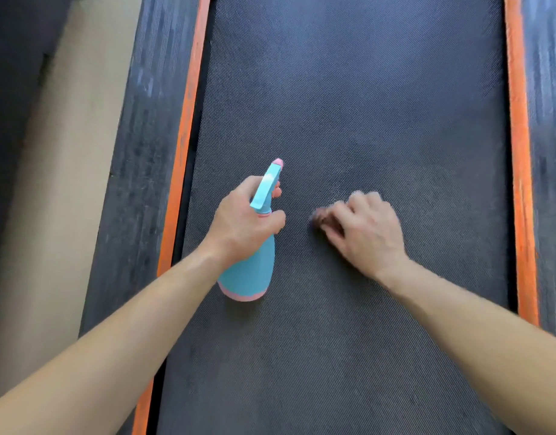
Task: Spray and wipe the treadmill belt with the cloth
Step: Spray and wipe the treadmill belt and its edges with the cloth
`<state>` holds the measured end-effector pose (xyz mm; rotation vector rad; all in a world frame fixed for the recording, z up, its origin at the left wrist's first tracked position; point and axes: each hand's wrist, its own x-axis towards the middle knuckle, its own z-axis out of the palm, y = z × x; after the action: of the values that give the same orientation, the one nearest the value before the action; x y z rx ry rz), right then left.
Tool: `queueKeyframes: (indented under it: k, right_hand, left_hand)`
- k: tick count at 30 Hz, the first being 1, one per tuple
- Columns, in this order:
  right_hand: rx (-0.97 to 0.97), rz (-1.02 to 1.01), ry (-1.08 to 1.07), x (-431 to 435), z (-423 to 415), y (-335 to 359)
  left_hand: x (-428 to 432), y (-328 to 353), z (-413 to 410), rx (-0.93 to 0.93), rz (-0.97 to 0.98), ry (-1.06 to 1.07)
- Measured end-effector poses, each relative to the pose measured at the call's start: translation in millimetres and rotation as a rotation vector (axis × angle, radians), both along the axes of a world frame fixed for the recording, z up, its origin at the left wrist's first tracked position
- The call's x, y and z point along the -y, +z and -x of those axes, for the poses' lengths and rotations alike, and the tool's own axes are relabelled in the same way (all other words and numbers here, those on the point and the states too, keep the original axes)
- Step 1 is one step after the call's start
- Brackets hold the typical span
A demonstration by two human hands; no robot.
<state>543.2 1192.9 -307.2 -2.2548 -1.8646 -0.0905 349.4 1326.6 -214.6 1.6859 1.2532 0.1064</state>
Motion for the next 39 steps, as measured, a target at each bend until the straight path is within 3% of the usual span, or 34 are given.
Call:
queueKeyframes:
  k: [3, 6, 11, 13, 19, 29, 35, 39]
  right_hand:
    - [0.015, 0.005, -0.207, -34.8, -31.0, 6.3]
    - [0.039, 0.006, -0.239, -27.9, -18.8, 5.0]
    - [-0.030, -0.008, 0.120, 42.3, 33.8, -2.9]
    - [-0.038, 0.022, 0.147, 40.1, 27.1, -4.4]
    - [-0.001, 0.003, -0.330, -17.9, -53.4, 2.9]
    - [-0.028, 0.064, -0.040, 110.5, -0.6, 1.1]
    - [-0.057, 0.082, -0.341, 149.1, -32.7, 4.7]
    - [-0.065, 0.102, -0.404, 166.0, -35.2, 7.1]
  left_hand:
    - [0.8, 3.4, 7.5, 0.013, -0.017, -0.032]
    - [-1.5, 5.5, 16.7, 0.025, 0.000, -0.049]
    - [-0.2, 2.1, 15.9, 0.096, 0.113, 0.011]
    - [1.3, 2.1, 11.4, 0.124, 0.163, 0.042]
    - [0.3, 8.3, -2.4, 0.125, 0.219, -0.021]
    - [37.1, 9.5, -60.8, 0.047, 0.381, -0.222]
    - [65.6, 3.7, -96.5, 0.000, 0.395, -0.435]
    - [75.4, 6.7, -107.0, -0.037, 0.368, -0.468]
